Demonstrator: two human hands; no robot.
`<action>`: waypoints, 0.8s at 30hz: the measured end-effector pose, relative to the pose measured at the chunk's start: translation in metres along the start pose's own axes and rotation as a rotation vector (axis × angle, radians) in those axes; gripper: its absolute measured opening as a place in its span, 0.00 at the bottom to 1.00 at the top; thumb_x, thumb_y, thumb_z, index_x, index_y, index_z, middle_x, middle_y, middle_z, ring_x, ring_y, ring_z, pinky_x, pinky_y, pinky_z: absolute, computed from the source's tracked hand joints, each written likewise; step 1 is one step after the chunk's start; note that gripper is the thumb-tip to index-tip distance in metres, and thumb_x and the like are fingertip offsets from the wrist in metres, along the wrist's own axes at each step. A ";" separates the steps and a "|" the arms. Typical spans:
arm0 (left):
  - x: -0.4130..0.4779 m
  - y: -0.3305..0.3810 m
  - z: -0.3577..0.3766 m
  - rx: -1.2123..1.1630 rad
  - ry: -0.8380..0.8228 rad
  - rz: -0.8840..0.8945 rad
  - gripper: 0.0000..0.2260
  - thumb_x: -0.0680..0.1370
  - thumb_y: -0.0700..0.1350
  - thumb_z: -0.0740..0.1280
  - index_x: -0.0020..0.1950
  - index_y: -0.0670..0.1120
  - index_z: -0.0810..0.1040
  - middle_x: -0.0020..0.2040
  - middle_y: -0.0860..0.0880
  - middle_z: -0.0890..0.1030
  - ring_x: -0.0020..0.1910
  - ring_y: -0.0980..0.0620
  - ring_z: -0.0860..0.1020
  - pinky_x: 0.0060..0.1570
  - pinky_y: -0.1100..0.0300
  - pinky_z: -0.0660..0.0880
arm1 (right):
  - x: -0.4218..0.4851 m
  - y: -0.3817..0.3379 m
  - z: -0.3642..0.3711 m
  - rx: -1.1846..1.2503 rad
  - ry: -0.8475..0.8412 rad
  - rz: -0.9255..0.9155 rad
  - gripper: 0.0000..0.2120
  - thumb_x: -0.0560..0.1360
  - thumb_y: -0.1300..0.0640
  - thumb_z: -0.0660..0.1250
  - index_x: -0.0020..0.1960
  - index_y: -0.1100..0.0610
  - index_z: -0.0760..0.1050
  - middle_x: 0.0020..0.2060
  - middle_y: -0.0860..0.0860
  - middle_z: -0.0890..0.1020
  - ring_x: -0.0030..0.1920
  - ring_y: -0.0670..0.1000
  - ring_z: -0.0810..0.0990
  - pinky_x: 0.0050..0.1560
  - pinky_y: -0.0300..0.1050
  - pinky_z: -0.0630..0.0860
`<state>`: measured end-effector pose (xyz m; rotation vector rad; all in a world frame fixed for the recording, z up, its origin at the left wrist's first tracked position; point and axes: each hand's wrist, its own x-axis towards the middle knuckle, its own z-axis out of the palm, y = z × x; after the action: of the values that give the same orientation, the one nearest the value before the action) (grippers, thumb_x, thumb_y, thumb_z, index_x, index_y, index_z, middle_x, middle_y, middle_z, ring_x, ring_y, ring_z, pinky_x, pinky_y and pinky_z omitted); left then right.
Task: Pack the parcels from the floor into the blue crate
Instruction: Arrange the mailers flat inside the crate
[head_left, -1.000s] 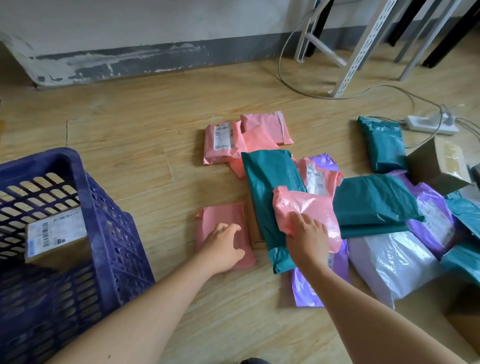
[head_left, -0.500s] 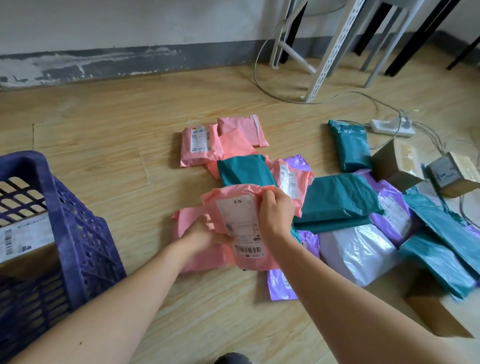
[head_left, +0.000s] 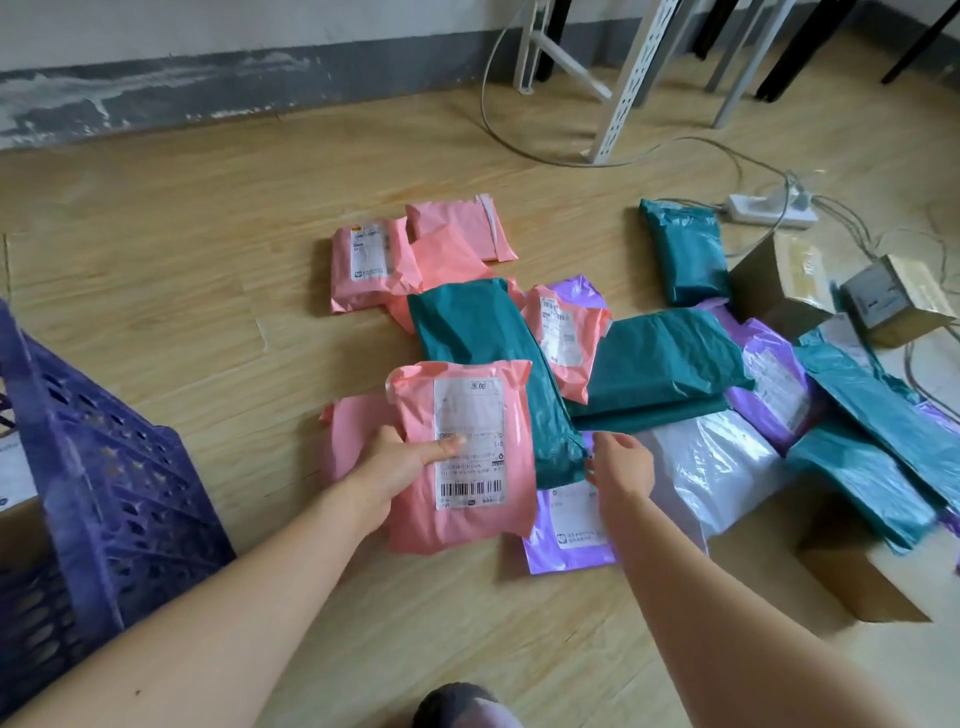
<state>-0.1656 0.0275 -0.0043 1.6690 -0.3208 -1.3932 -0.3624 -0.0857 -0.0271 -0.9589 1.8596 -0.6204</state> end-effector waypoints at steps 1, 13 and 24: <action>0.000 -0.002 0.002 0.000 -0.001 0.001 0.14 0.66 0.43 0.78 0.48 0.43 0.79 0.46 0.47 0.84 0.51 0.47 0.81 0.59 0.52 0.74 | 0.007 0.014 -0.007 -0.088 0.035 0.023 0.08 0.72 0.58 0.61 0.42 0.57 0.79 0.38 0.55 0.82 0.46 0.60 0.82 0.51 0.51 0.78; 0.019 -0.016 -0.008 -0.026 -0.012 0.011 0.49 0.42 0.59 0.82 0.58 0.39 0.75 0.53 0.45 0.83 0.56 0.44 0.79 0.62 0.46 0.73 | 0.046 0.065 -0.007 -0.377 -0.111 0.078 0.43 0.64 0.60 0.69 0.75 0.51 0.54 0.64 0.58 0.71 0.55 0.61 0.79 0.56 0.58 0.78; 0.024 -0.023 -0.022 0.001 0.015 -0.015 0.54 0.38 0.64 0.81 0.60 0.42 0.75 0.55 0.46 0.82 0.57 0.46 0.79 0.61 0.48 0.73 | 0.032 0.049 -0.020 -0.455 0.013 0.121 0.05 0.70 0.60 0.65 0.44 0.60 0.77 0.43 0.58 0.81 0.40 0.58 0.77 0.41 0.43 0.71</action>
<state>-0.1463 0.0337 -0.0383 1.6850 -0.3009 -1.3912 -0.4063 -0.0835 -0.0710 -1.1180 2.0983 -0.1279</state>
